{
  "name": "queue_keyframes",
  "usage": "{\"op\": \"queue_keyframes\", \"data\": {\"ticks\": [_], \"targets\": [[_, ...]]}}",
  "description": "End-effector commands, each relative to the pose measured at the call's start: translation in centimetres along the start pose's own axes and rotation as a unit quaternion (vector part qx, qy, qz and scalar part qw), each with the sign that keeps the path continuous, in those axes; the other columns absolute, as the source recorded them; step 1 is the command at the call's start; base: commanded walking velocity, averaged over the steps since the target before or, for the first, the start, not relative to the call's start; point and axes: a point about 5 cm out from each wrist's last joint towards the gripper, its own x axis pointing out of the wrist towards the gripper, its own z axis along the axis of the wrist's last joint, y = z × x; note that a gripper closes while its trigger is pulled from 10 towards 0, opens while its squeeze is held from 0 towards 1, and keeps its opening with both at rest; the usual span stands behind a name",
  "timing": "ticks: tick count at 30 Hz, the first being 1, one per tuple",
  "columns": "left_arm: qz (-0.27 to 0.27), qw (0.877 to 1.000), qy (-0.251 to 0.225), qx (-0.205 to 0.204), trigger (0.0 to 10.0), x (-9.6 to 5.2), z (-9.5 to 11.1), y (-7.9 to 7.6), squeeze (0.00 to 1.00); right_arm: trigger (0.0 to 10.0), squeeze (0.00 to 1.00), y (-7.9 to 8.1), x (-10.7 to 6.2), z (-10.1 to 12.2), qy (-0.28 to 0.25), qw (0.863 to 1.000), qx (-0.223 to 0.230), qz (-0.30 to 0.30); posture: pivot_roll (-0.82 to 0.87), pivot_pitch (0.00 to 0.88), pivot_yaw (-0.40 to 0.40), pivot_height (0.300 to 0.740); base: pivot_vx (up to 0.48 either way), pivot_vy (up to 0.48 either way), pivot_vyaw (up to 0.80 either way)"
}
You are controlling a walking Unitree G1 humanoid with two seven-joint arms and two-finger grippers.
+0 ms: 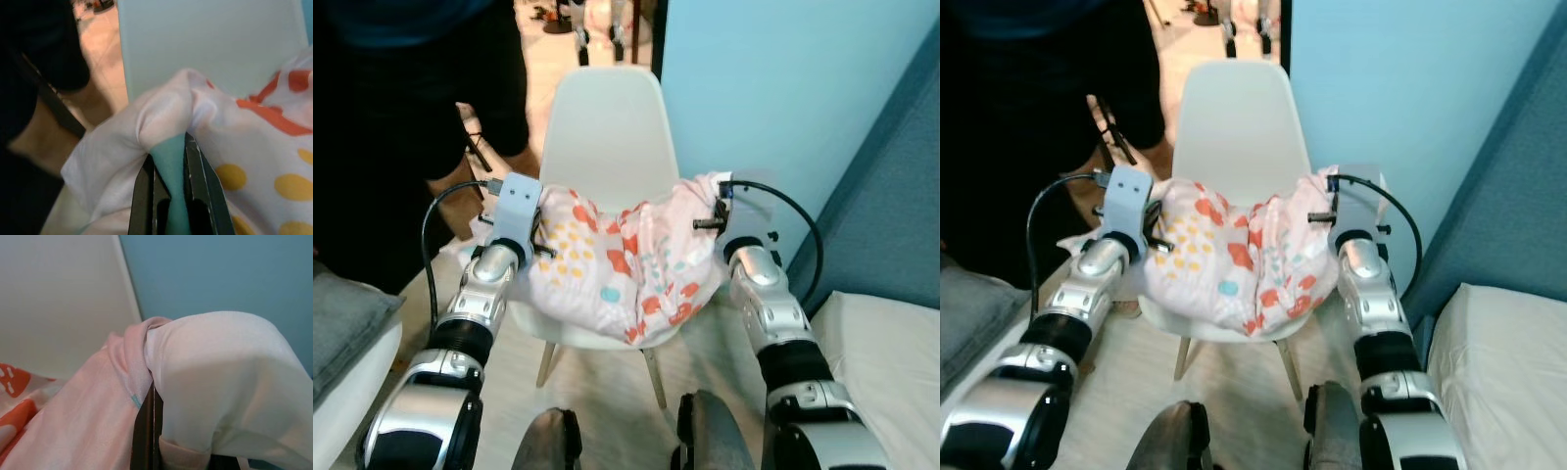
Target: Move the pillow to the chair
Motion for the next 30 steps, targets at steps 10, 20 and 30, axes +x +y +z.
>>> {"op": "queue_keyframes", "data": {"ticks": [10,20,30], "targets": [[0.002,0.992,-0.125,0.029,10.0,1.8,7.6,2.1,0.00,10.0,0.00,-0.7,1.9,6.2,-0.137,0.990,0.029,-0.031,-0.02,0.154,-0.005,0.593,0.000,0.000,0.00],[0.032,0.989,-0.138,0.041,10.0,1.2,6.9,3.8,0.00,10.0,0.00,-0.3,1.3,5.3,-0.162,0.986,0.036,-0.033,-0.02,0.153,-0.008,0.593,0.000,0.000,0.00],[0.018,0.986,0.139,0.094,10.0,-2.0,-6.4,1.1,0.00,10.0,0.00,1.2,-0.8,-4.9,0.041,0.999,-0.023,-0.016,-0.03,0.142,-0.008,0.593,0.000,0.000,0.00]]}}
